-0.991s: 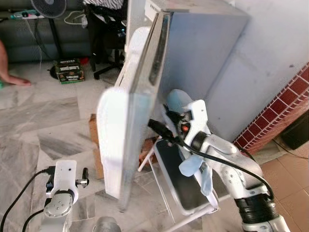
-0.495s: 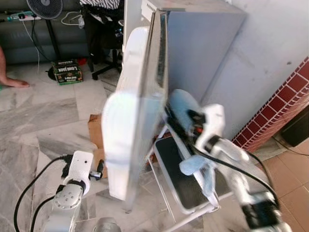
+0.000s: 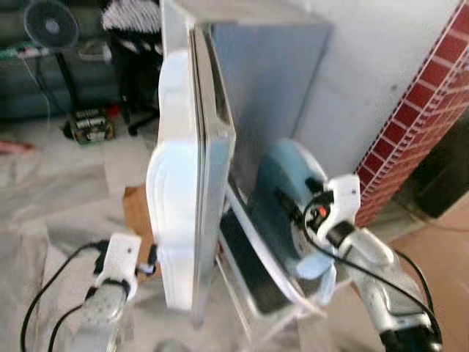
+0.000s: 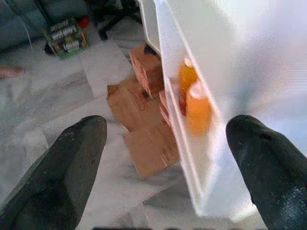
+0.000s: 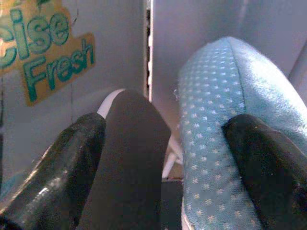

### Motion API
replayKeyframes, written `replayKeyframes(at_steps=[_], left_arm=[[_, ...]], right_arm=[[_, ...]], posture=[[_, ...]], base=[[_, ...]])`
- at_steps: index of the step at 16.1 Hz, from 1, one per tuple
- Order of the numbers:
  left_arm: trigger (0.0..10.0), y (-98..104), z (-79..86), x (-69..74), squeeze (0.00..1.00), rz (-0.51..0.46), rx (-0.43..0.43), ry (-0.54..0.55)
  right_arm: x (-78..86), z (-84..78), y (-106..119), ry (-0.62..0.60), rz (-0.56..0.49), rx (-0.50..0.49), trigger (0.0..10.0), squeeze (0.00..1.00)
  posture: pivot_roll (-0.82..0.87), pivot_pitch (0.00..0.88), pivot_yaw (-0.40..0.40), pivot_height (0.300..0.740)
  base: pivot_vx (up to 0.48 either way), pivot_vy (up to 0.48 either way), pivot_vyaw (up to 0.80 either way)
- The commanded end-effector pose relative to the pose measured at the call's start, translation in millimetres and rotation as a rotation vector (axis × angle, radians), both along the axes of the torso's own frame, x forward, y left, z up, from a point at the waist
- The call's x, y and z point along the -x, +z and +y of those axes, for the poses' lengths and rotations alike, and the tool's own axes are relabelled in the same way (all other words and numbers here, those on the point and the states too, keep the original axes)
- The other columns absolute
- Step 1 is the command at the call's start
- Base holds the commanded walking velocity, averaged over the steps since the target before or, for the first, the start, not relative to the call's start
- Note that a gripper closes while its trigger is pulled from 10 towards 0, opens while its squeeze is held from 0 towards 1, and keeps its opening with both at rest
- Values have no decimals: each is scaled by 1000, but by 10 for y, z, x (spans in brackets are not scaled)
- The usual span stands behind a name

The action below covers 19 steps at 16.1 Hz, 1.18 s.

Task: Restocking fridge

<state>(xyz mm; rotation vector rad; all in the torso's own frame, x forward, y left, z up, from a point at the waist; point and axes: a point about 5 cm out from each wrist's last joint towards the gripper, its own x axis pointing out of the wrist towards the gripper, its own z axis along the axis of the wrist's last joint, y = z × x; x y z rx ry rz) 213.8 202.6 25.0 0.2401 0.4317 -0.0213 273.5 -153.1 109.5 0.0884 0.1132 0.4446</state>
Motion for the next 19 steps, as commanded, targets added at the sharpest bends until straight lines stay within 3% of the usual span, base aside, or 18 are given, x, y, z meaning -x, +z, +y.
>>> replayKeyframes(at_steps=[1, 5, 7, 9, 12, 13, 16, 19], left_arm=[[10000, 21, -47, -8, 0, -15, 19, -22], [10000, 64, -12, -40, 0, -60, 5, 39], [10000, 146, 42, -90, 0, -145, 15, 118], [10000, 162, 54, -95, 0, -161, 23, 152], [10000, 170, 33, -43, 0, -180, 43, 198], [10000, 157, 26, 47, 0, -194, 42, 248], [10000, 105, 13, 83, 0, -162, 64, 252], [10000, 101, -15, -69, 0, -148, 65, 176]], right_arm=[[-18, -31, -16, -14, 11, 17, 10000, 0], [-39, -54, -13, -28, 1, 22, 10000, 0], [-84, 16, 50, -19, -28, -1, 10000, 0], [-108, 61, 69, -8, -34, -9, 10000, 0], [-197, 224, 103, 51, -34, -35, 10000, 0], [-281, 394, 147, 121, -37, -50, 10000, 0], [-328, 489, 191, 154, -57, -45, 10000, 0], [-285, 381, 200, 84, -73, -47, 10000, 0]], posture=[[165, 4, -64, 740], [163, 5, -68, 740], [166, 1, -82, 740], [180, 0, -103, 740], [228, 2, -172, 740], [259, 6, -215, 740], [259, 8, -221, 740], [190, 0, -151, 740]], base=[[0, -469, 0], [0, 0, 0], [0, 0, 0], [0, 0, 0], [0, 0, 0], [0, 0, 0], [0, 0, 0], [0, 0, 0]])
